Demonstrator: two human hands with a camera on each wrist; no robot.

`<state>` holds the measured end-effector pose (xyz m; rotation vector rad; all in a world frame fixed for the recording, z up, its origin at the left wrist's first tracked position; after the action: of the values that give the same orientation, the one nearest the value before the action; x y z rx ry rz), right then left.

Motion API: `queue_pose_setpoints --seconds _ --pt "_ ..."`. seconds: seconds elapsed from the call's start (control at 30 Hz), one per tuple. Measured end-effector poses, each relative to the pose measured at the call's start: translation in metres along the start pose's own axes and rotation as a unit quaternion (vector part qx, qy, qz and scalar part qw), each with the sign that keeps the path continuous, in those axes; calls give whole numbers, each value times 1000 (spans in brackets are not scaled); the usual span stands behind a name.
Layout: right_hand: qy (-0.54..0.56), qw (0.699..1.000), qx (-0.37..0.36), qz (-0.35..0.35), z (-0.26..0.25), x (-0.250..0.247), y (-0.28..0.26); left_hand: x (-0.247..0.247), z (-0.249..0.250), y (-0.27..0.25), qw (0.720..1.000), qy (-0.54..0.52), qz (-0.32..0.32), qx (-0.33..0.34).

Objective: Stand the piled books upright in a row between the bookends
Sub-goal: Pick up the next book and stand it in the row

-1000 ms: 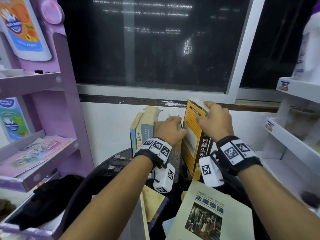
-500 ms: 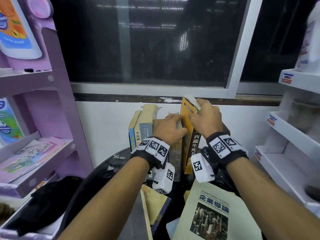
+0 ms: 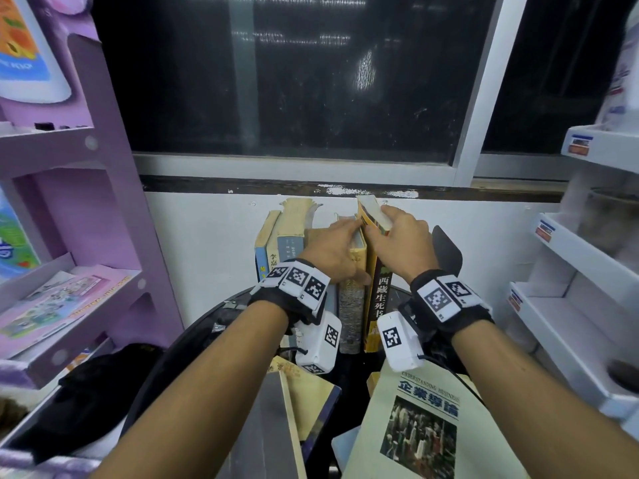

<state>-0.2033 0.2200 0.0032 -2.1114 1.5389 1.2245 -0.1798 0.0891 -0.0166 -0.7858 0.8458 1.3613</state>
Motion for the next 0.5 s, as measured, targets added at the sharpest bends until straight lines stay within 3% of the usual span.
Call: queue_pose_setpoints --seconds 0.27,0.5 --pt "74 994 11 -75 -2 -4 -5 1 -3 -2 999 -30 28 22" --pt "66 994 -7 -90 -9 -9 -12 1 -1 -4 999 -26 28 31"
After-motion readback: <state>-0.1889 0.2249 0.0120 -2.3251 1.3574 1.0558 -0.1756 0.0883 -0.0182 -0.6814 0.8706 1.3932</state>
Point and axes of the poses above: each hand's wrist, its own y-axis towards the middle knuckle, its own x-axis out of the palm, z = x × y, the point moved 2 cm from there along y, towards the middle knuckle, and after that the axes turned 13 degrees about -z, right-handed, at the moved point
